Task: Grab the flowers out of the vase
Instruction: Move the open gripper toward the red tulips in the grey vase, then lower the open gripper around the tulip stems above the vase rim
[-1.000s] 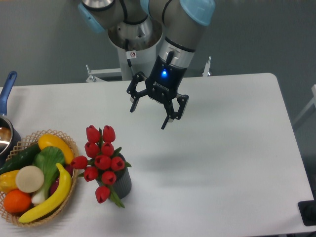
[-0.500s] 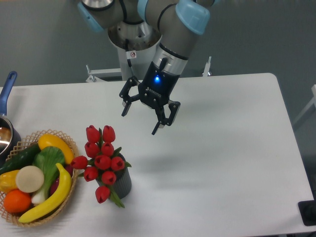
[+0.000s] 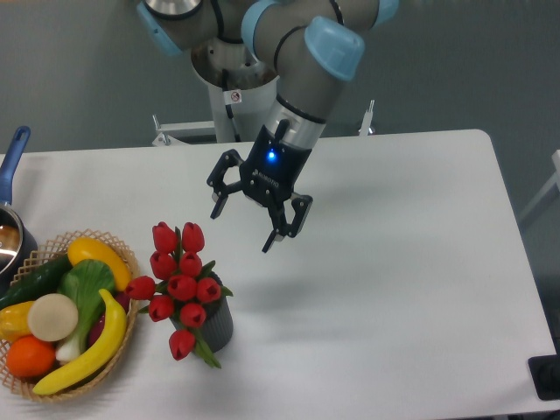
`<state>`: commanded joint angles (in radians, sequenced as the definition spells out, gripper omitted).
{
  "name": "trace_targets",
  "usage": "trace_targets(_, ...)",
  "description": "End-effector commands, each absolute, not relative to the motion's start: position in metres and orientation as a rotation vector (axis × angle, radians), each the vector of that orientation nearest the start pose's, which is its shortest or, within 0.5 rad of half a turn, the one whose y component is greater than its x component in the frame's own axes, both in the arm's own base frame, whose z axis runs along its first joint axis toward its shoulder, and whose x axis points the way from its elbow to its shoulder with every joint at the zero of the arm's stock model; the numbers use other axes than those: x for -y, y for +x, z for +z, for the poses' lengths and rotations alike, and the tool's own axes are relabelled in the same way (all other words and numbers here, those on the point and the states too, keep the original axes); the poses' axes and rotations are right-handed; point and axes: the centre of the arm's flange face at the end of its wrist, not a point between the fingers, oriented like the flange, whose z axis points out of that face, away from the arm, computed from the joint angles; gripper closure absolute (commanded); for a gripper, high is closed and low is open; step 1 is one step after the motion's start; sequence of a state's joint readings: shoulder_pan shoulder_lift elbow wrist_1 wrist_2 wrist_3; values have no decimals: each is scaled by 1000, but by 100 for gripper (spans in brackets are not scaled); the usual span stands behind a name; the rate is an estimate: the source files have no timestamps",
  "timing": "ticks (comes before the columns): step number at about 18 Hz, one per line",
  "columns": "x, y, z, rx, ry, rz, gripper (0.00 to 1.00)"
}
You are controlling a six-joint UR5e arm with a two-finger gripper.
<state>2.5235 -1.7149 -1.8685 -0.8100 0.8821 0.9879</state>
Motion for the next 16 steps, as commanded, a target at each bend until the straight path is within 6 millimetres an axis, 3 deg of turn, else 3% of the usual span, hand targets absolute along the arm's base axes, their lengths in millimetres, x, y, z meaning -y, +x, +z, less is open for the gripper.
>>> trace_targets(10,-507,-328,365,-246,-2370,-201,0)
trace_targets(16,-508,-321,356,-264,-2378,-215,0)
